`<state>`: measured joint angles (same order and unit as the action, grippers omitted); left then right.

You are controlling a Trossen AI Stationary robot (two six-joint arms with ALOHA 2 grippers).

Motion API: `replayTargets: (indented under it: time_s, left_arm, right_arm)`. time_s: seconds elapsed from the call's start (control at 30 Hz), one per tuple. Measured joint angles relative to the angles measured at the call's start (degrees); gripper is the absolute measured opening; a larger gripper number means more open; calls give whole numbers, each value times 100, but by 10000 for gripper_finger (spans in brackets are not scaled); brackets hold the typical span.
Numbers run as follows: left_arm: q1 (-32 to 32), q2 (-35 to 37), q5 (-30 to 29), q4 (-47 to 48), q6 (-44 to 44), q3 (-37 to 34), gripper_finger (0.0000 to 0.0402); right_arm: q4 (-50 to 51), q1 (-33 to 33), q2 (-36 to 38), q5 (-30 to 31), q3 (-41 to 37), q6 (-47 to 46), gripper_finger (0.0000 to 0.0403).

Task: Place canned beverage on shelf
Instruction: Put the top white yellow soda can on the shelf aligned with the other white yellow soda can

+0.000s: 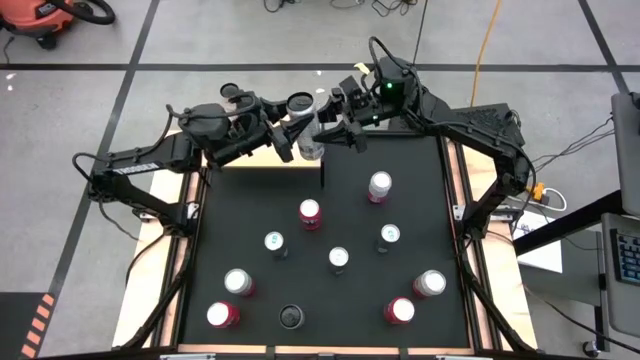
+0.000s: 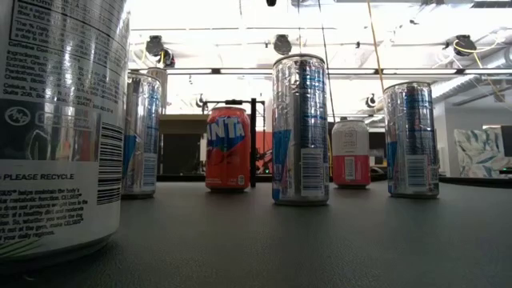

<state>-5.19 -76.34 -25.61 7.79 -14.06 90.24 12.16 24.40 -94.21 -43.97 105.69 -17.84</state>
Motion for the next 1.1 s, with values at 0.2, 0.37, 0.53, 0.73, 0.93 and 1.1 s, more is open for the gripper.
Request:
replayTargets:
  time_s: [0.2, 0.37, 0.53, 0.73, 0.93, 1.1]
  left_arm:
    - [70, 146, -750, -115, 196, 0, 258]
    - [215, 384, -2001, -88, 507, 9, 258]
    - [393, 672, -3387, 385, 850, 17, 257]
    - [436, 855, -4063, 1967, -288, 20, 257]
    - [380, 841, -4637, 4246, -2339, 17, 257]
    - [382, 644, -5136, 5878, -4114, 12, 257]
  right_arm:
    - [459, 275, 2, -199, -5, 76, 310]
    - [937, 577, 98, -446, -11, 152, 310]
    - [1539, 801, 307, -594, -11, 393, 310]
    - [2092, 1000, 560, -587, -11, 952, 310]
    - [2465, 1167, 655, -585, -13, 1118, 309]
    - [2548, 1206, 661, -588, -13, 1277, 309]
